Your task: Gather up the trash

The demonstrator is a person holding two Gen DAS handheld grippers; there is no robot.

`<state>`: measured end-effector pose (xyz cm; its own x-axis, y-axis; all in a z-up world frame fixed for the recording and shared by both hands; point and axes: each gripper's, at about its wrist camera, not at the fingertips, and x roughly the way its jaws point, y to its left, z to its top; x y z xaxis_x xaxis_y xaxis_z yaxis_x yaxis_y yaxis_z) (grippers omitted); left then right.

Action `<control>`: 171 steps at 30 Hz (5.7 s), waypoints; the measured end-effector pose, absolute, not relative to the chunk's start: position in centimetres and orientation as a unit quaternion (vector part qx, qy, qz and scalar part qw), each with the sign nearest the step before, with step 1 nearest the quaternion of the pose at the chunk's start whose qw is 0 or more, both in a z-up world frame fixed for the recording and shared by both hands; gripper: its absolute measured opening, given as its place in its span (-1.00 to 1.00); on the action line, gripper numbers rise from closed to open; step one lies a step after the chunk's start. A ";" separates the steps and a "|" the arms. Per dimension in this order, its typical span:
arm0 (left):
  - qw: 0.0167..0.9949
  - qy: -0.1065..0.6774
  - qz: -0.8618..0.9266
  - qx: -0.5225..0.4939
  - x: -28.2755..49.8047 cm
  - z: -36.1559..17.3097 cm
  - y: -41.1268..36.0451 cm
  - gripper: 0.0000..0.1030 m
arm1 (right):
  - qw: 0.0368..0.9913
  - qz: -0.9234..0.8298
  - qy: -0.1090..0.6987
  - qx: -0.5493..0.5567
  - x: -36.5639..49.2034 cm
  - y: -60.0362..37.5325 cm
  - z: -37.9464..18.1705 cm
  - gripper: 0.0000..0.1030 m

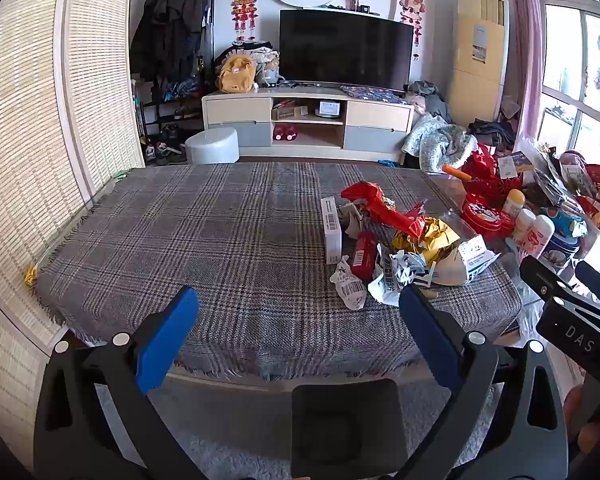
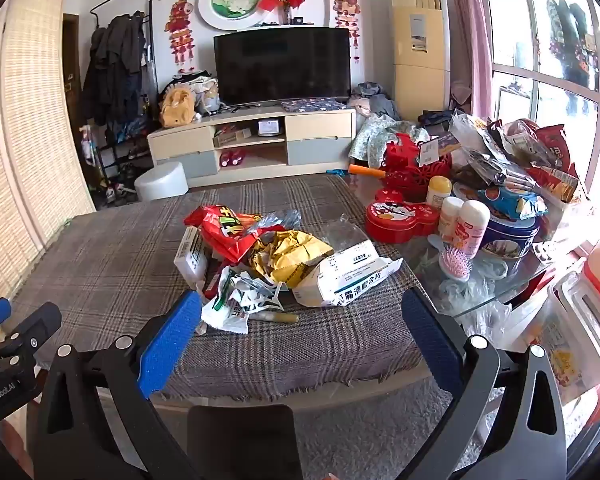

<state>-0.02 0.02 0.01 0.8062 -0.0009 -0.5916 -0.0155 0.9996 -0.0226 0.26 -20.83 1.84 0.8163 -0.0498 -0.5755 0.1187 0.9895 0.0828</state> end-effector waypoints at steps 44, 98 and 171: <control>0.952 0.305 0.004 -0.016 -0.1 1.3 0.5 0.85 | 0.950 -0.045 0.301 0.064 0.3 -21.7 1.6 0.94; 0.951 0.308 0.015 -0.012 0.2 0.4 1.1 0.85 | 0.949 -0.046 0.304 0.067 0.3 -21.2 1.5 0.94; 0.900 0.407 -0.124 0.093 11.9 -9.8 -6.2 0.71 | 0.851 -0.045 0.480 0.209 18.0 -29.3 -12.1 0.01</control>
<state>11.88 -6.21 -9.78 0.6380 -0.1471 -0.7558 0.2987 0.9520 0.0669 18.03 -29.25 -12.11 0.5355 0.1241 -0.8354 0.2779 0.9082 0.3131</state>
